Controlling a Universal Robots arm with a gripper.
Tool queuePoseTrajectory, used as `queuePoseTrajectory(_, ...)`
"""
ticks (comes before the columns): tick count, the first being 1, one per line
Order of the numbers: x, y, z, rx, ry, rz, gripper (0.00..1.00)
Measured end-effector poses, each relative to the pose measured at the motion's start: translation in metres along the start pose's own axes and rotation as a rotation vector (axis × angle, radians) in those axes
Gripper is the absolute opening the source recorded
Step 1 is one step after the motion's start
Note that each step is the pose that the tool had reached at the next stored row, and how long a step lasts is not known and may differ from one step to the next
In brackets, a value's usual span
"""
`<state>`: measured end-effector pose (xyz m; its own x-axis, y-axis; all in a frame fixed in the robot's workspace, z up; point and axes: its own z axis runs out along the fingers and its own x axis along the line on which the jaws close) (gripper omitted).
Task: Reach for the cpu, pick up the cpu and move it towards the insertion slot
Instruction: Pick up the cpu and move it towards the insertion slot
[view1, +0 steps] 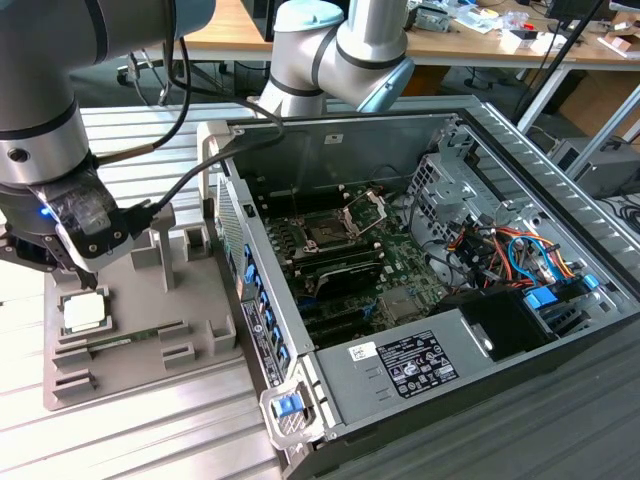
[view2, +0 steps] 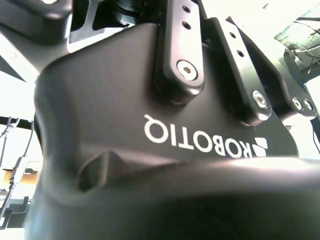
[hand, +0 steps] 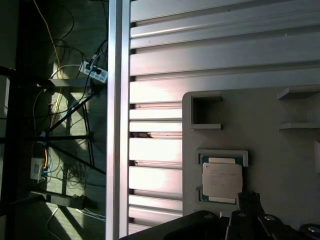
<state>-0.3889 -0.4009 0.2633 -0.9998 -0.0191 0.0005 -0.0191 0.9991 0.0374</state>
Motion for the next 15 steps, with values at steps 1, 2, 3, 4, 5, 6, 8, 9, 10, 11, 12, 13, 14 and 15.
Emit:
queuePoseTrajectory(1, 0.0, 0.0, 0.0002, 0.0, 0.0, 0.0, 0.11)
queuePoseTrajectory(2, 0.0, 0.0, 0.0003, 0.0, 0.0, 0.0, 0.11)
queuePoseTrajectory(3, 0.0, 0.0, 0.0005, 0.0, 0.0, 0.0, 0.11)
queuePoseTrajectory(4, 0.0, 0.0, 0.0007, 0.0001, 0.0, 0.0, 0.11)
queuePoseTrajectory(5, 0.0, 0.0, 0.0008, 0.0, 0.0, 0.0, 0.11)
queuePoseTrajectory(6, 0.0, -0.0001, 0.0015, 0.0, 0.0, 0.0, 0.11)
queuePoseTrajectory(8, 0.0, -0.0001, 0.0024, 0.0, 0.0, 0.0, 0.11)
queuePoseTrajectory(9, 0.0, -0.0001, 0.0025, 0.0, 0.0, 0.0, 0.11)
queuePoseTrajectory(10, 0.0001, -0.0001, 0.0027, 0.0, 0.0, 0.0, 0.11)
queuePoseTrajectory(11, 0.0002, -0.0001, 0.0029, 0.0, -0.0001, 0.0, 0.11)
queuePoseTrajectory(12, 0.0002, -0.0001, 0.003, 0.0, -0.0001, 0.0, 0.11)
queuePoseTrajectory(13, 0.0004, -0.0001, 0.0033, -0.0001, -0.0001, 0.0, 0.11)
queuePoseTrajectory(14, 0.001, -0.0002, 0.0039, 0.0, 0.0, 0.0, 0.11)
queuePoseTrajectory(15, 0.0012, -0.0002, 0.0048, 0.0, 0.0, 0.0, 0.11)
